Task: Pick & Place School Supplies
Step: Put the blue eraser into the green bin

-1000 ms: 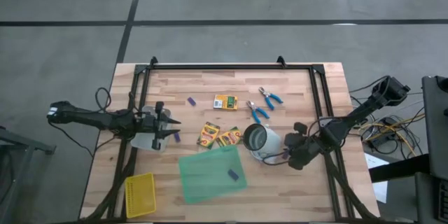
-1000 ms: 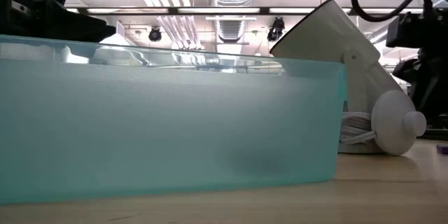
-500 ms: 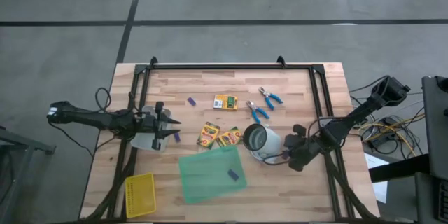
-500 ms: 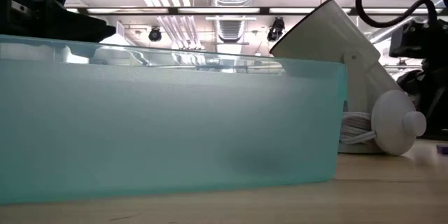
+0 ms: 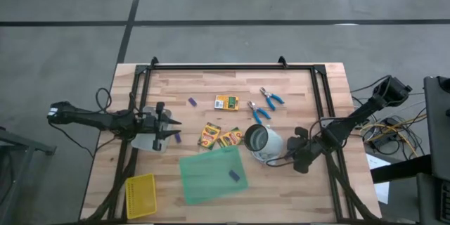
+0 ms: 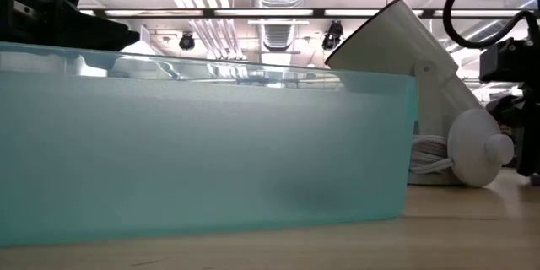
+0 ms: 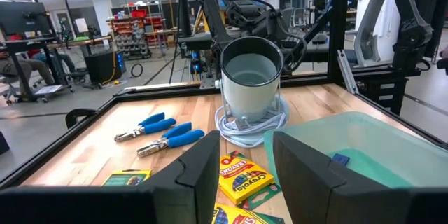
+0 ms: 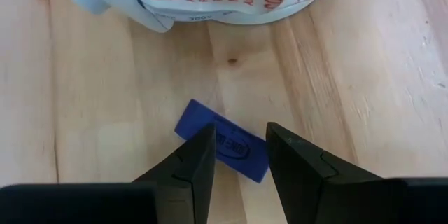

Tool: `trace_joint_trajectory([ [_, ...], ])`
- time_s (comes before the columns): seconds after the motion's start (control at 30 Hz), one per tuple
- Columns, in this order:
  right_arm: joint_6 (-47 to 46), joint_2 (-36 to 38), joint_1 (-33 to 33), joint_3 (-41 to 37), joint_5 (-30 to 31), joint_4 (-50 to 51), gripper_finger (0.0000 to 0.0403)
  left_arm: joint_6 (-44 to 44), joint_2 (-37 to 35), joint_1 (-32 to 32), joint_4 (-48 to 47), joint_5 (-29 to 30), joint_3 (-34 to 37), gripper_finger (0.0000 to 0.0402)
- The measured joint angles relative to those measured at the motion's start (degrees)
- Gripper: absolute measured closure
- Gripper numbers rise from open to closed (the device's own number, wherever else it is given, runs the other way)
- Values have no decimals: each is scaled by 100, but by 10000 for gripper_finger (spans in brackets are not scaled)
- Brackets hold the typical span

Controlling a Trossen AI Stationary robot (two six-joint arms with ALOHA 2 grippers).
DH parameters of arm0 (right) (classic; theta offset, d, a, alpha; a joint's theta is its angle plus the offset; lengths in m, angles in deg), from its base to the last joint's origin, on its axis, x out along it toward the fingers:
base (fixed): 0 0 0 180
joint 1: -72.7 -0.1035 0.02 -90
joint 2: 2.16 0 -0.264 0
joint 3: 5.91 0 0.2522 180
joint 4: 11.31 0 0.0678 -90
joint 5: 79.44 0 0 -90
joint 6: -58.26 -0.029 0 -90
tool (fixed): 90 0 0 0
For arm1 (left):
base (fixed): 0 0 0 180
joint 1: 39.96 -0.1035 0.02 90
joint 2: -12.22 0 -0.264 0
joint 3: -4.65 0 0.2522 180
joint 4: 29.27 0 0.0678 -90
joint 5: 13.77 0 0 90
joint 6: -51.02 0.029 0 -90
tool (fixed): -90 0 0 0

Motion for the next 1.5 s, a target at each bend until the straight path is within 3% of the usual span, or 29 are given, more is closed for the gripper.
trace_joint_trajectory([
  [0.3,564,13,-13,83,-410,124,280,0,2,-2,0,0,0,262],
  [0.63,472,93,-35,407,-1533,860,280,0,2,-2,0,0,0,262],
  [1.1,1230,750,-70,543,-1191,1181,280,0,0,-2,-31,0,0,262],
  [1.5,1209,442,-500,338,-754,1093,280,-2,2,-2,-28,0,0,262],
])
